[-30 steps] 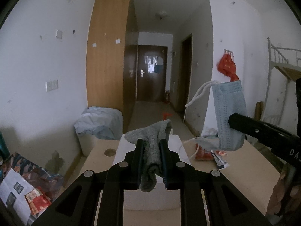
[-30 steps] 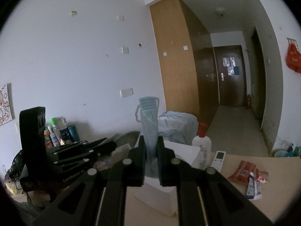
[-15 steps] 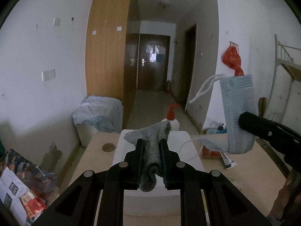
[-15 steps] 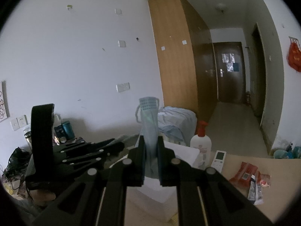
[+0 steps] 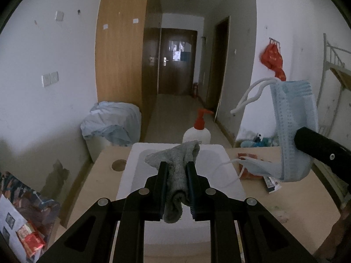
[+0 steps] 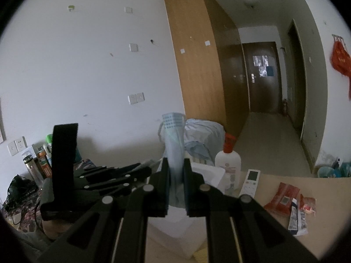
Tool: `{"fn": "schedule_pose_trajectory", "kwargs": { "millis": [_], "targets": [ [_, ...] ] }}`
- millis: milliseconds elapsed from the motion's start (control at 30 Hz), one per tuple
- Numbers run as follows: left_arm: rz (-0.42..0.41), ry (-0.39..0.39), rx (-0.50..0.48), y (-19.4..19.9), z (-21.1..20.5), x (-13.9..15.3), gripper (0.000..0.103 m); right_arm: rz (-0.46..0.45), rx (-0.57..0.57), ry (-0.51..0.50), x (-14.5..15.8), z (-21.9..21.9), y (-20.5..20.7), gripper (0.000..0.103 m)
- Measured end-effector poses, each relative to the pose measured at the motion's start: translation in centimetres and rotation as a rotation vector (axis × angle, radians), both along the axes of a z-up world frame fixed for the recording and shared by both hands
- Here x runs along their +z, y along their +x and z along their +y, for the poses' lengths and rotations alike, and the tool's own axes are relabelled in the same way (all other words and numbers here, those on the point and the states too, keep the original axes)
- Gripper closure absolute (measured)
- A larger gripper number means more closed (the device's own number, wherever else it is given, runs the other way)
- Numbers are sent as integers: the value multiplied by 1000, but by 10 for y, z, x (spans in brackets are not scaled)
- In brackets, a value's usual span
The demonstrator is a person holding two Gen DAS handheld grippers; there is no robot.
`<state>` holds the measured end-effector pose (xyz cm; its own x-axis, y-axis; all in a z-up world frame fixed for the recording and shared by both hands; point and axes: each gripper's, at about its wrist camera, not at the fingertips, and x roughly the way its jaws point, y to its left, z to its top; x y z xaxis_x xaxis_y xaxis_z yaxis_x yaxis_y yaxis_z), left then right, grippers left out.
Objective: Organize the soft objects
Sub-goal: 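Lift the sock and mask and carry both over the white foam box, then open the left tool to drop the grey sock into the foam box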
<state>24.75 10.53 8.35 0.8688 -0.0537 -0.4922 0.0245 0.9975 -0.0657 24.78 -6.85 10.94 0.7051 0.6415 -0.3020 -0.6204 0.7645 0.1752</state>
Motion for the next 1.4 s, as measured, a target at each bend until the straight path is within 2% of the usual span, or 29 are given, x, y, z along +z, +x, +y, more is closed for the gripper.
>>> {"fn": "schedule_pose_trajectory", "kwargs": {
  "millis": [233,300,367,400,433,633,1000,1100,1400],
  "targets": [
    [-11,34,40,1,-2,-2,82,5,-3,-8,-1,1,1,89],
    [-18,54,58,-2,-1,-2,72,3,-3,-9,0,2,1,89],
    [-25,48,65,-4,1,-1,33,1,-2,-10,1,2,1,89],
    [-42,43,72,-7,2,0,27,1,-2,-10,0,2,1,89],
    [-56,45,85,-9,3,0,21,0,-3,-11,0,2,0,89],
    [-55,51,127,-13,10,-1,6,-4,0,-14,-1,3,0,89],
    [-88,43,179,-36,24,4,5,-8,9,-24,-2,7,0,89],
    [-113,47,212,-47,33,8,0,-5,23,-26,-2,12,3,89],
    [-144,25,306,-67,59,15,0,-19,74,-54,2,40,6,89]
  ]
}}
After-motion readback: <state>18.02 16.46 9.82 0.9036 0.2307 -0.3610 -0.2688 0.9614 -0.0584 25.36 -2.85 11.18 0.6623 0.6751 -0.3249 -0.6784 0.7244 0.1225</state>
